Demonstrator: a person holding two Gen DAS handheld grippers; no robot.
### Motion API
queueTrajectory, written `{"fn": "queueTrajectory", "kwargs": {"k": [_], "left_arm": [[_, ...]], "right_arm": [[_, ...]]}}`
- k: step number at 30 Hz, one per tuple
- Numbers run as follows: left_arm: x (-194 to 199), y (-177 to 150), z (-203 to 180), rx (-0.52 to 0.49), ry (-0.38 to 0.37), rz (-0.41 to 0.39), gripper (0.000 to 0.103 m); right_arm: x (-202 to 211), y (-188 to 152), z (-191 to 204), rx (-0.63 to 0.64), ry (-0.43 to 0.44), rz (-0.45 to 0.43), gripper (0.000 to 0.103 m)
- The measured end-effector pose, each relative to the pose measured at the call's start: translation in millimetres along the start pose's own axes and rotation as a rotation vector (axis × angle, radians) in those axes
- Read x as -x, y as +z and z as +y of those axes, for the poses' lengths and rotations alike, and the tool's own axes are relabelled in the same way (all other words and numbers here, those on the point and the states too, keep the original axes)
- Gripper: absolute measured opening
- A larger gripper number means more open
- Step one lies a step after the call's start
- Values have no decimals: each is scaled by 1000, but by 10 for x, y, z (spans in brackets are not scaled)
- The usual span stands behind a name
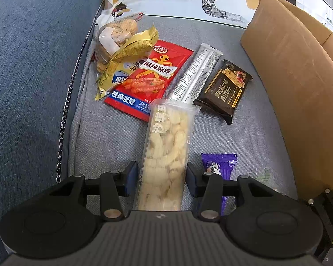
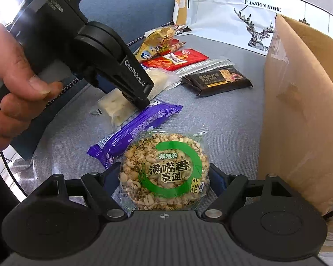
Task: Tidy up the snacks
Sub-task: 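Close right gripper on the peanut pack while left gripper grasps the white cracker bar, then carry both snacks over the cardboard box and open both grippers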
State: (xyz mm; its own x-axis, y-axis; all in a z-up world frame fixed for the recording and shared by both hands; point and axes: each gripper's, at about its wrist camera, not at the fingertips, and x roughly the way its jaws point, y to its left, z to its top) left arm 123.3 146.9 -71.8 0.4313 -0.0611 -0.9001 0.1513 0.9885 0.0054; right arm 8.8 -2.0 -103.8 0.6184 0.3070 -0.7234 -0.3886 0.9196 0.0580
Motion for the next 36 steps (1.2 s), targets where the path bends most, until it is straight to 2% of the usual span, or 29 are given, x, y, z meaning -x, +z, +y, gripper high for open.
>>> {"fn": "queueTrajectory", "kwargs": {"k": [5,9,15,21,25,28,31,33,35,36], "left_arm": [[29,-6,-6,7,-13,-2,40],[122,-14,-9,27,-25,-32,40],[445,-53,1,83,-72,-169,39],[799,-51,-68,125,-89,-327,39],[976,-26,-185,145,-60,-401,39],[1075,-16,-337,150,-22,-439,39],[1135,-2,-524,147,-7,-471,39],[1136,16,-655,139,0,-483,39],[1133,36,-793,126,-2,-495,39],[1133,51,-869,117,-4,-502,39]], "right_arm": [[90,-12,1,18,-2,-27,81],[202,-6,7,30,3,-62,81],[552,65,60,68,33,-158,81],[1112,280,-27,104,52,-289,81],[1507,465,-286,124,37,-384,81],[1689,580,-575,142,-28,-439,81],[1734,551,-975,95,-105,-468,81],[1678,430,-1250,2,-141,-442,81],[1610,343,-1527,-99,-170,-359,81],[1627,324,-1626,-132,-186,-352,81]]}}
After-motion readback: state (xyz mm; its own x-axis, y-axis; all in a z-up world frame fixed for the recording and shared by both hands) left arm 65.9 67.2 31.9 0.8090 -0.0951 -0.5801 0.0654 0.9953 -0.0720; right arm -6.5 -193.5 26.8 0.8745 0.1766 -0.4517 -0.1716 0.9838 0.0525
